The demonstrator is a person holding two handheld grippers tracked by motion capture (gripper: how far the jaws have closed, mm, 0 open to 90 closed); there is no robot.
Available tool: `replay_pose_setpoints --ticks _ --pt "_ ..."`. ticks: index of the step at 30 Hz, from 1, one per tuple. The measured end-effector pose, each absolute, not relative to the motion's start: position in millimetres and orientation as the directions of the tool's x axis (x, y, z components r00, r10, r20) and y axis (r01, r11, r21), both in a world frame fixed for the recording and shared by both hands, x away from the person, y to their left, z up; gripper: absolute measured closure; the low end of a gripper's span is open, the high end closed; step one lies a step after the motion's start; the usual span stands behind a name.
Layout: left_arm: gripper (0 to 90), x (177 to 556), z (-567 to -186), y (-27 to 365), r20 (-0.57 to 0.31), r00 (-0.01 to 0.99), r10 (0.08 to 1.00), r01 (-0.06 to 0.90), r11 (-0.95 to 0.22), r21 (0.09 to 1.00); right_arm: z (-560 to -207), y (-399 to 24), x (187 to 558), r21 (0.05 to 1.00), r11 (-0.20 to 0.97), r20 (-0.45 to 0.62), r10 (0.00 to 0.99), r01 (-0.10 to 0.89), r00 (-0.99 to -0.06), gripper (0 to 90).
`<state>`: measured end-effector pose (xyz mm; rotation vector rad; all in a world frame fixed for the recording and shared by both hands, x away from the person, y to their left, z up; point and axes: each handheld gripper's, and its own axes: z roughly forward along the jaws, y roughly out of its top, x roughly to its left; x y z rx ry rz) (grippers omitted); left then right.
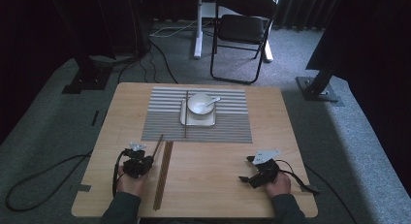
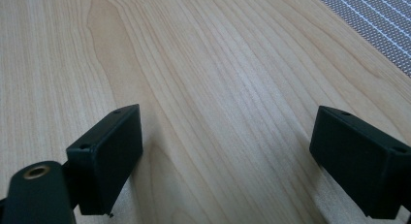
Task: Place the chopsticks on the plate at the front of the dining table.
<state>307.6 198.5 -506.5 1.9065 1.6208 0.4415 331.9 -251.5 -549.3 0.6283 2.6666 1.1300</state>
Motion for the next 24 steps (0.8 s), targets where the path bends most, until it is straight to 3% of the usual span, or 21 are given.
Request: replay_pose_setpoints --ticks 24 --pt "84.2 313.1 -502.8 196.9 -0.158 0.201 0.967 0.775 -0.058 0.629 -549.3 -251.5 331.9 0.718 0.622 0.001 0.446 0.311 -0.895 11.1"
